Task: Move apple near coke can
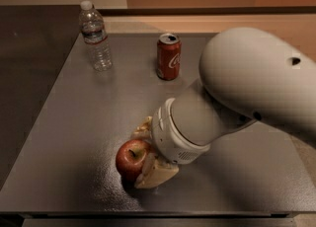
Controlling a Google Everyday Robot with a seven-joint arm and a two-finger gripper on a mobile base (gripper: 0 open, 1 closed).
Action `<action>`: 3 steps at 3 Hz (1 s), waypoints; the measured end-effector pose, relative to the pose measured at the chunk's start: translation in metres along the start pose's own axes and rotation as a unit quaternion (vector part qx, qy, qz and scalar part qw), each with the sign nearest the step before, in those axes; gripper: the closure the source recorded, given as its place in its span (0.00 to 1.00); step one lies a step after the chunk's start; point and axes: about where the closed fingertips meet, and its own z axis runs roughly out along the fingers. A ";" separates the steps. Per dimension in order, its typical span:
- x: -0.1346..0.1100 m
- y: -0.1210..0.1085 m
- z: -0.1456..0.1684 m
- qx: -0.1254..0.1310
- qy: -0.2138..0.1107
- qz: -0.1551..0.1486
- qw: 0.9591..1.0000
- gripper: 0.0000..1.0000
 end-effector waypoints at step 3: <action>0.059 -0.071 -0.082 0.071 0.024 0.120 0.990 1.00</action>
Offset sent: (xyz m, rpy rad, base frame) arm 0.0715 -0.0949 0.0593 0.0010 0.0305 -0.3083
